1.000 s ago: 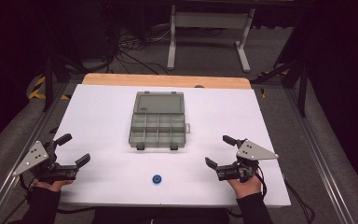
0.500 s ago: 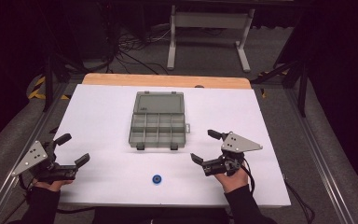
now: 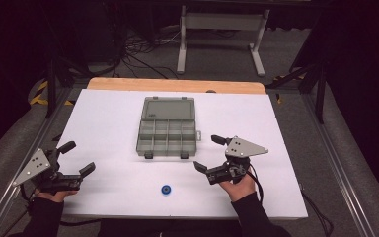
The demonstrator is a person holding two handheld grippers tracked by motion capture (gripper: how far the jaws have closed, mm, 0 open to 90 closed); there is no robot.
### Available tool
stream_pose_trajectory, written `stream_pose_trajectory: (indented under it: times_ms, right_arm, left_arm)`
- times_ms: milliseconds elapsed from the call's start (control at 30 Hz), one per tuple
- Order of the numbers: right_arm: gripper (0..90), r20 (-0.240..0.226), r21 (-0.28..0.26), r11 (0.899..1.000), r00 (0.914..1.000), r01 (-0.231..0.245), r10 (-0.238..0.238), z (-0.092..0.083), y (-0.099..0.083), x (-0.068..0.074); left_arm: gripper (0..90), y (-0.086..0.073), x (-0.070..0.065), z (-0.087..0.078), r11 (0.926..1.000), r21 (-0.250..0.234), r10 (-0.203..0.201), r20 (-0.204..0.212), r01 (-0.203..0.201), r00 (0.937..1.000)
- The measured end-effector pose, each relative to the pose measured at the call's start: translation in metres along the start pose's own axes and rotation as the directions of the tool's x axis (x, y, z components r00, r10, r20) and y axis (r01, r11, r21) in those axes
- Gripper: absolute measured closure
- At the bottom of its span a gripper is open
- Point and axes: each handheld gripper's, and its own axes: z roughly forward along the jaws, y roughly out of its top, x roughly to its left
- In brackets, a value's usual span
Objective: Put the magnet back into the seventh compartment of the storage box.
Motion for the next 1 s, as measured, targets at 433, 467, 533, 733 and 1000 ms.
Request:
stream_pose_trajectory:
  times_ms: [433, 467, 533, 733, 1000]
  right_arm:
    - [8.4, -0.053, 0.163, 0.986, 0.9981, 0.041, -0.032, 0.008, 0.014, 0.004]
    - [9.9, -0.057, 0.182, 0.981, 0.9966, 0.068, -0.059, 0.009, 0.019, 0.006]
    - [10.5, -0.06, 0.192, 0.979, 0.9961, 0.075, -0.064, 0.01, 0.021, 0.007]
    - [11.2, -0.11, 0.33, 0.938, 0.9912, 0.107, -0.074, 0.018, 0.034, 0.013]
    - [9.7, -0.15, 0.471, 0.868, 0.9838, 0.158, -0.098, 0.024, 0.045, 0.015]
  left_arm:
    - [0.6, 0.0, 0.0, 0.0, 1.0, 0.002, -0.003, 0.0, 0.003, 1.0]
    - [0.6, 0.0, 0.0, 0.0, 1.0, 0.005, -0.002, 0.001, 0.002, 1.0]
    - [0.6, 0.0, 0.0, 0.0, 1.0, 0.001, -0.004, 0.0, 0.004, 1.0]
    - [0.6, 0.0, 0.001, 0.0, 1.0, 0.004, -0.002, 0.003, 0.002, 1.0]
    - [0.6, 0.0, 0.001, 0.0, 1.0, 0.007, -0.006, 0.004, 0.006, 1.0]
